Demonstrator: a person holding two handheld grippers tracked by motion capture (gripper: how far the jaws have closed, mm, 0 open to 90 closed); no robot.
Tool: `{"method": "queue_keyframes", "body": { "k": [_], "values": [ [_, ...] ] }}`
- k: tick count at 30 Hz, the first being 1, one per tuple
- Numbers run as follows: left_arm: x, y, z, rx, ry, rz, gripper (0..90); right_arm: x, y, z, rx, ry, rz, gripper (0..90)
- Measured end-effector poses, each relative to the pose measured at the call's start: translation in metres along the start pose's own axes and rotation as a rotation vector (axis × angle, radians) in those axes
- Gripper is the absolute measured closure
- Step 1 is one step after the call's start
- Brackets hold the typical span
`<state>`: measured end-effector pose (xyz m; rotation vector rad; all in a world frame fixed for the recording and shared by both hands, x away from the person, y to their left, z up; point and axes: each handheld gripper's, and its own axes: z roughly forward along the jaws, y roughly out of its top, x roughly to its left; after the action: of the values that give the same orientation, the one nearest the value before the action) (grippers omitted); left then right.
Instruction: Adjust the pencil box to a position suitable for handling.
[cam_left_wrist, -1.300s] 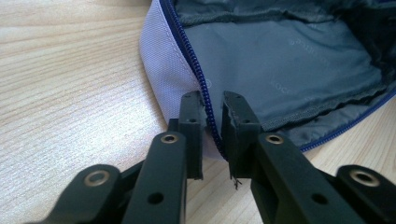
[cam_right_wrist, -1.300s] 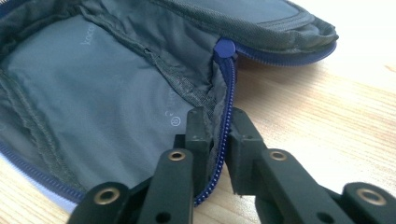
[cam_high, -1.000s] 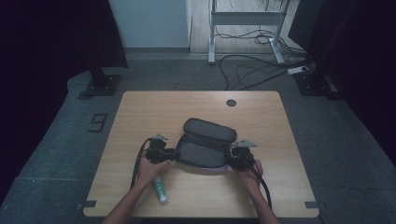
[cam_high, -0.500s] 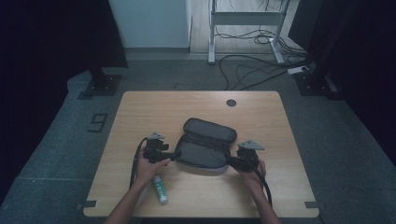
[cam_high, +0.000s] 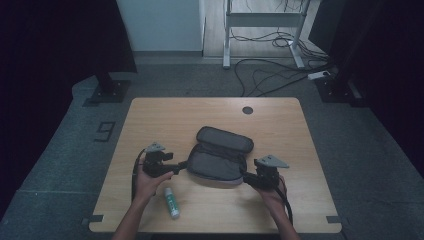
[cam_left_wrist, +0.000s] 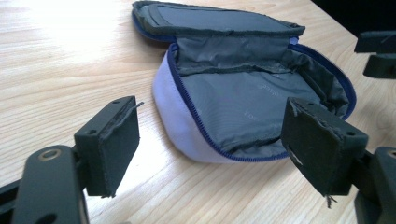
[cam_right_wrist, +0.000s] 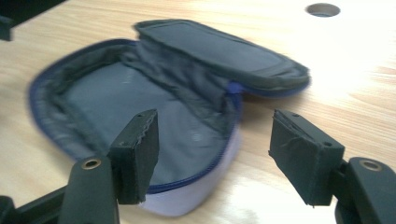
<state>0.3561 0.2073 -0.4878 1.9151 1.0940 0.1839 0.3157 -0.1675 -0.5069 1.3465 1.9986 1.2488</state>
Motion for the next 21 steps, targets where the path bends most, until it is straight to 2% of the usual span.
{"method": "queue_keyframes", "body": {
  "k": [3, 11, 12, 13, 18, 21],
  "values": [
    [0.005, -0.004, -0.007, -0.019, 0.023, -0.014, 21.5, 0.008, 0.000, -0.002, 0.001, 0.028, -0.010, 32.4],
    [0.017, -0.008, -0.019, -0.008, 0.031, -0.019, 21.8, 0.034, -0.002, -0.008, -0.003, 0.106, -0.052, 33.6],
    [0.020, -0.010, -0.021, -0.008, 0.037, -0.022, 21.8, 0.034, -0.002, -0.008, -0.003, 0.106, -0.052, 33.6],
    [0.024, -0.011, -0.023, -0.011, 0.033, -0.037, 22.3, 0.041, -0.003, -0.009, -0.004, 0.125, -0.064, 34.0],
    [0.030, -0.014, -0.026, -0.013, 0.033, -0.050, 23.0, 0.049, -0.004, -0.010, -0.004, 0.142, -0.080, 34.5],
    [0.034, -0.017, -0.026, -0.007, 0.033, -0.058, 23.6, 0.059, -0.005, -0.008, -0.003, 0.167, -0.096, 35.0]
  ]
}}
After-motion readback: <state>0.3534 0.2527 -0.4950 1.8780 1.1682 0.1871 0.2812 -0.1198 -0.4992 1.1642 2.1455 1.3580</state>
